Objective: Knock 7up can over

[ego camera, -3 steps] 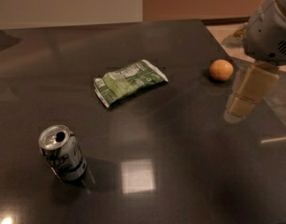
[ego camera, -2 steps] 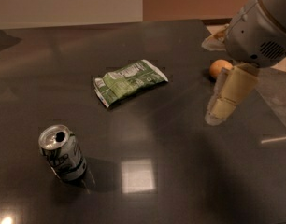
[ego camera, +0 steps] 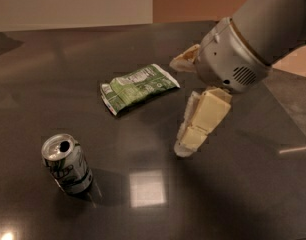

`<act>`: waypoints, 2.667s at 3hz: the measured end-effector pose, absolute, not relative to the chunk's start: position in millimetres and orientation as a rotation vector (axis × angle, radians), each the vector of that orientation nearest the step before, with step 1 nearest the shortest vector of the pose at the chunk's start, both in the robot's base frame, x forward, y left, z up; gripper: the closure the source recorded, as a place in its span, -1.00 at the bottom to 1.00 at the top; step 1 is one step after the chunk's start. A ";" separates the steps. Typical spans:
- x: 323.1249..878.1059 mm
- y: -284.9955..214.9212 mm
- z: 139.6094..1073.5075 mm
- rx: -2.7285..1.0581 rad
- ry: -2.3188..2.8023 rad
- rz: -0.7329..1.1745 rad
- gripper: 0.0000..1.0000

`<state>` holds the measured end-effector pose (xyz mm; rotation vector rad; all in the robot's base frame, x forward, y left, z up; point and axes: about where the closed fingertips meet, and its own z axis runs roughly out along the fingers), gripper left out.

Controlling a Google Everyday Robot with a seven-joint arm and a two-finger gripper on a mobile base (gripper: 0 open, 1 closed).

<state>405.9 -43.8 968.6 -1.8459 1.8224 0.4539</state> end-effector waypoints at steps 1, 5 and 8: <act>385.9 -9.3 957.0 -1.850 1.768 0.535 -1.00; 346.7 80.3 916.9 -1.849 1.626 0.633 -1.00; 363.7 128.3 901.0 -1.805 1.640 0.661 -1.00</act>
Offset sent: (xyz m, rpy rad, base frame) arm -0.0591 0.0921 -0.0509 0.1345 0.0489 0.1213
